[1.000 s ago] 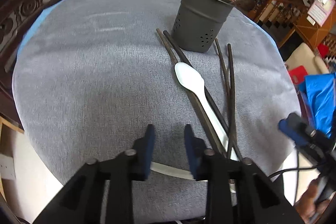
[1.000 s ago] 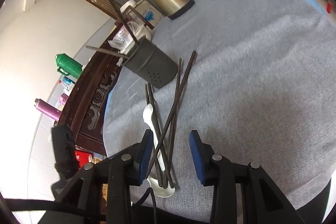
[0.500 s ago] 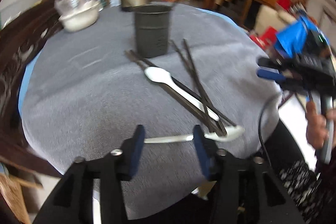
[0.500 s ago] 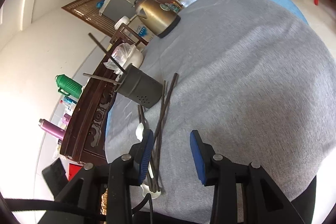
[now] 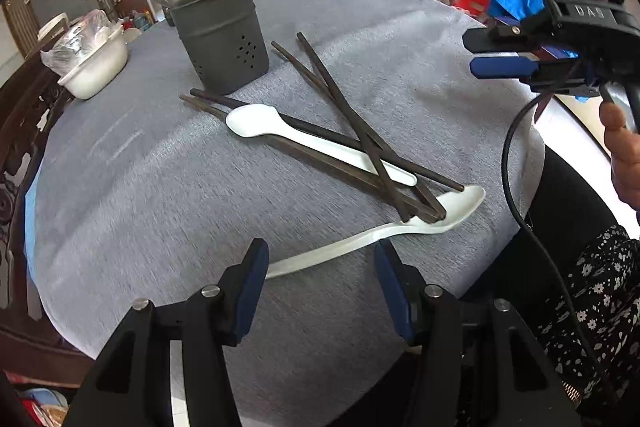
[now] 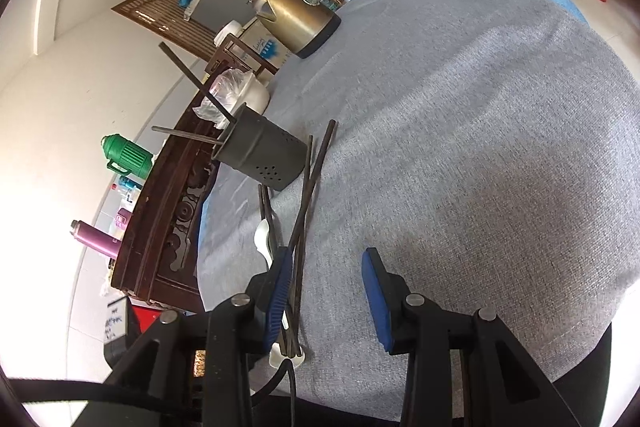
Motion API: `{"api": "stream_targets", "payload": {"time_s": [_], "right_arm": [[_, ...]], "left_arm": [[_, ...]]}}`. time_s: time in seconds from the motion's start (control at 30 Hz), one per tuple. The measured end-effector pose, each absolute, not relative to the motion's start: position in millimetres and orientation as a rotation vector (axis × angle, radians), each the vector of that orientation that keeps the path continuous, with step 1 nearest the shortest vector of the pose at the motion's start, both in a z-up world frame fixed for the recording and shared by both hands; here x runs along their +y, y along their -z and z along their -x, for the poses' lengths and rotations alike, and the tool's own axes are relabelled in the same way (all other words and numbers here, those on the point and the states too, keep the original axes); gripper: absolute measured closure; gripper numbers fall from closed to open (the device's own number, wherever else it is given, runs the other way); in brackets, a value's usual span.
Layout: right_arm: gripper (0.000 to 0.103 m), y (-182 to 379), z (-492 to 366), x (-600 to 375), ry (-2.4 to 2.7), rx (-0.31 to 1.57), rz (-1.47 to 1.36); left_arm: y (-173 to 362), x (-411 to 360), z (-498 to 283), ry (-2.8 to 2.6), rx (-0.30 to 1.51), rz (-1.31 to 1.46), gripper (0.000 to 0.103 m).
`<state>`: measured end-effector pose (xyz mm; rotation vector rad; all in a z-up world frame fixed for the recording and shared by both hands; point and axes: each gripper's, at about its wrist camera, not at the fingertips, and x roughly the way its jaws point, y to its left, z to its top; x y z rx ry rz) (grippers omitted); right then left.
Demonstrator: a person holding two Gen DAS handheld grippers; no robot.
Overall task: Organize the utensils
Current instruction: 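Grasp a white plastic spoon by its handle with the left tool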
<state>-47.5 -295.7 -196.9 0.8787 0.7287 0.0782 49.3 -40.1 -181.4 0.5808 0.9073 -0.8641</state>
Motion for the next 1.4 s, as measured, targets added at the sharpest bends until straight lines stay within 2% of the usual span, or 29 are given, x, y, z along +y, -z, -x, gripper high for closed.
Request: {"api": "stream_targets", "payload": {"time_s": [0.17, 0.23, 0.37, 0.63, 0.97, 1.2, 1.4], "right_arm": [[0.063, 197, 48, -292, -0.085, 0.734, -0.866], [0.063, 197, 47, -291, -0.084, 0.733, -0.864], [0.063, 198, 47, -291, -0.076, 0.738, -0.862], [0.063, 198, 49, -292, -0.064, 0.731, -0.857], [0.063, 202, 56, -304, -0.025, 0.709, -0.887], [0.063, 198, 58, -306, -0.037, 0.698, -0.876], [0.063, 185, 26, -281, -0.118, 0.753, -0.773]], "left_arm": [[184, -44, -53, 0.928, 0.906, -0.643, 0.048], [183, -43, -52, 0.971, 0.916, -0.646, 0.062], [182, -48, -41, 1.046, 0.917, -0.68, 0.083], [183, -53, -20, 1.093, 0.905, -0.677, 0.097], [170, -72, 10, 1.187, 0.837, -0.638, 0.1], [137, -33, -8, 1.1, 0.794, -0.393, 0.1], [146, 16, -61, 0.838, 0.937, -0.191, 0.1]]}}
